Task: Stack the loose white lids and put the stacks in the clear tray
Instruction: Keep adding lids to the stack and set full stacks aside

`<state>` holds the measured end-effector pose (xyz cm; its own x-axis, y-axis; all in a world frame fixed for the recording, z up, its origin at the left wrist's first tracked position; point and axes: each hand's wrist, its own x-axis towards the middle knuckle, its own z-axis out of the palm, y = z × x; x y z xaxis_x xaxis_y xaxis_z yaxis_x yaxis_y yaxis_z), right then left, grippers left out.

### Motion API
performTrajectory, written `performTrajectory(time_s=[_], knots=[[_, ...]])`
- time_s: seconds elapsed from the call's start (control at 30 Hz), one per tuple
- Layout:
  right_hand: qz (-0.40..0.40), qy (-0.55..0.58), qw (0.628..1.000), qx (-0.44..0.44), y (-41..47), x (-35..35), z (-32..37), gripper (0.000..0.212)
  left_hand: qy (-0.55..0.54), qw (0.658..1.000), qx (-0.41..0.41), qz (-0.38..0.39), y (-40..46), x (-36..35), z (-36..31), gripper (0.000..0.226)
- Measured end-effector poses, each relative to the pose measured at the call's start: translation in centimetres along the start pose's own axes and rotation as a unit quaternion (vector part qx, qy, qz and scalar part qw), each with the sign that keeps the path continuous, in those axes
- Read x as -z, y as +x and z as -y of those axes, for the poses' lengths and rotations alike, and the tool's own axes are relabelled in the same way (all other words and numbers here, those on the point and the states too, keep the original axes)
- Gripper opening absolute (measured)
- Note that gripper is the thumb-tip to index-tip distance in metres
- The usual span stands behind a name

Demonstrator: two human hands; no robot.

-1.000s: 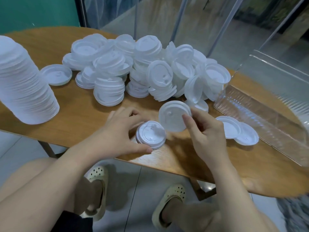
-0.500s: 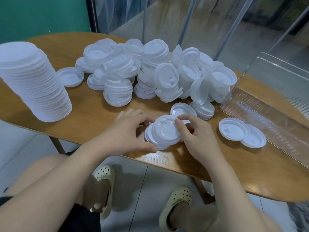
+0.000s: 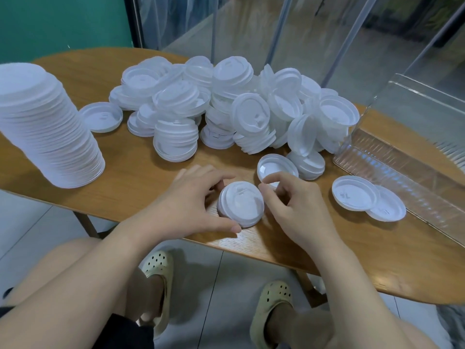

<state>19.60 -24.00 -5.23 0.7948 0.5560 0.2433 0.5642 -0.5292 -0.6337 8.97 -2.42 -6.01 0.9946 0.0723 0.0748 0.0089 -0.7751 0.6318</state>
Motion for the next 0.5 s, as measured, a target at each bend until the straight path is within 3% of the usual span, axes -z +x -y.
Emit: performTrajectory(time_s=[0.1, 0.2, 0.5], knots=[[-0.048, -0.07, 0.996, 0.024, 0.5, 0.8, -0.4, 0.02, -0.004, 1.0, -0.008, -0.004, -0.1, -0.1, 0.1, 0.084], [-0.03, -0.111, 0.993, 0.03, 1.1, 0.8, -1.1, 0.025, -0.001, 1.0, -0.009, -0.003, 0.0, -0.1, 0.1, 0.081], [-0.018, -0.113, 0.991, 0.063, 1.9, -0.1, -1.4, 0.007, 0.012, 1.0, 0.005, -0.001, -0.1, 0.0, -0.1, 0.083]])
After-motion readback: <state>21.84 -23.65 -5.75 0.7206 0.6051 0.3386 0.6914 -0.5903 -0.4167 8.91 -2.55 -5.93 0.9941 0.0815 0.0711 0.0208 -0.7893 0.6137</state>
